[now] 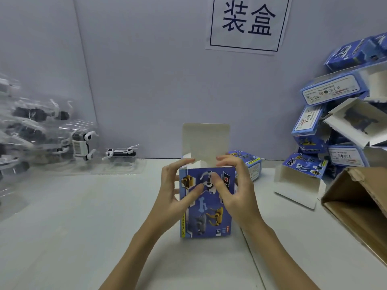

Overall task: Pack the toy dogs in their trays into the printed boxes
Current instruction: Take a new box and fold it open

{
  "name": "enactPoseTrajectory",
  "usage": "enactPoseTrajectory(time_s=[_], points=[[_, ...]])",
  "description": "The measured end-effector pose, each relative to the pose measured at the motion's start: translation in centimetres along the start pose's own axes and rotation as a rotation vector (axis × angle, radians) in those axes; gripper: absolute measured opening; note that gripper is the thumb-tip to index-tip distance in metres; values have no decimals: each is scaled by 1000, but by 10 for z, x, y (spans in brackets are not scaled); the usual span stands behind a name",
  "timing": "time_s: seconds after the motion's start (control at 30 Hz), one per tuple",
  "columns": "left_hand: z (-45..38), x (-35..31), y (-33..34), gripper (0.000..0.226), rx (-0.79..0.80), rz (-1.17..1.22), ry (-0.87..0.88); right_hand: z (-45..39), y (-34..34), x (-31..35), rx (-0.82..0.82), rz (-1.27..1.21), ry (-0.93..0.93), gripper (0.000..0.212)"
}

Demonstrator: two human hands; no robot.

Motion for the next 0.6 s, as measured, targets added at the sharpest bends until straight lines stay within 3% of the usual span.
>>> enactPoseTrajectory(time_s=[0.13,0.23,0.33,0.47,0.6], points=[[2,-6,3,44,3,-20,39,2,-2,8,-21,-17,-8,35],[0,-12,-5,38,-76,4,15,4,-1,10,-65,-9,-27,23],[-2,-21,-14,22,-117,55,20,3,-1,10,-47,-114,43,29],[-3,-27,-19,29,-112,179,-9,1,-2,12,-9,-217,58,18],[-3,-29,-16,51,-97,259,-2,0,-7,9,-49,-251,90,62]])
Point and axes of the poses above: each hand's wrist, its own z-axis away from the middle knuckle, its own y-axis out of the palm, x = y × z, the point moved 7 cm from there along -z, towards the middle knuckle, and after that the axes turned 3 degrees about -y, right-handed, at the moved point
